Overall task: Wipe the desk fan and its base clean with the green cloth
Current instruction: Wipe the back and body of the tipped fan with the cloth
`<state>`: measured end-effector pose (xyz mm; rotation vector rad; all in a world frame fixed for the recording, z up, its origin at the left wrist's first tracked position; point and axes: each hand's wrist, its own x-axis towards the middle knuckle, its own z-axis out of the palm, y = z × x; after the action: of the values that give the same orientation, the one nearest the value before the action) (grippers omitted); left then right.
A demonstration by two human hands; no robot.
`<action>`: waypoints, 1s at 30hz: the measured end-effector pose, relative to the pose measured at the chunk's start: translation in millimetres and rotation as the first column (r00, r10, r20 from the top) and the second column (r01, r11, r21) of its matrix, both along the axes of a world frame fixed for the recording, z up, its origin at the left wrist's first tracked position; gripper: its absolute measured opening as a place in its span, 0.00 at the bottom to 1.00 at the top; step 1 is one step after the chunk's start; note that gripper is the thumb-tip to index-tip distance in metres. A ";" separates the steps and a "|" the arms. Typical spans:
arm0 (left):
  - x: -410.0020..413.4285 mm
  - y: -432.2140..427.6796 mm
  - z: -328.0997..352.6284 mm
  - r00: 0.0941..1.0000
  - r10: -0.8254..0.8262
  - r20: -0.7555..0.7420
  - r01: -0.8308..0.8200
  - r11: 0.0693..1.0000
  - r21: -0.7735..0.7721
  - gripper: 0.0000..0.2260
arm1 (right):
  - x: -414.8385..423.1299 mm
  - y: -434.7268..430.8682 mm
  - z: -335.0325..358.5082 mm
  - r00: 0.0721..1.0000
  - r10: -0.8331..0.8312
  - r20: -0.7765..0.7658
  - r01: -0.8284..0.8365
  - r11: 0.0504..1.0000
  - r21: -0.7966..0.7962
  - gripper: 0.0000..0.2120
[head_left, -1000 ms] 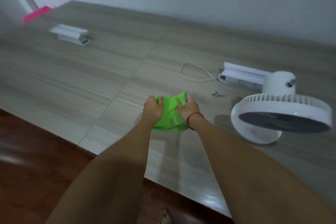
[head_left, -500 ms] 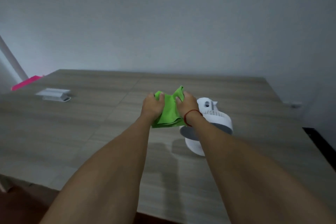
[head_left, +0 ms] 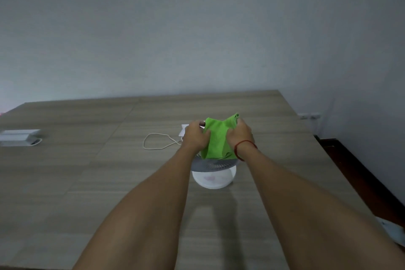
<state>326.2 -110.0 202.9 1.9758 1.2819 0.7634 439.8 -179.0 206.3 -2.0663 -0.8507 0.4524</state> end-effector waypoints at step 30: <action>-17.7 46.3 -60.3 0.957 -0.118 -0.265 0.144 0.986 0.082 0.16 | 8.3 41.2 -106.5 0.996 -0.089 -0.028 0.093 0.971 0.222 0.18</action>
<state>308.6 -63.7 142.7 2.2771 1.2633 0.5259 448.1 -137.8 99.8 -1.8826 -0.7562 0.3093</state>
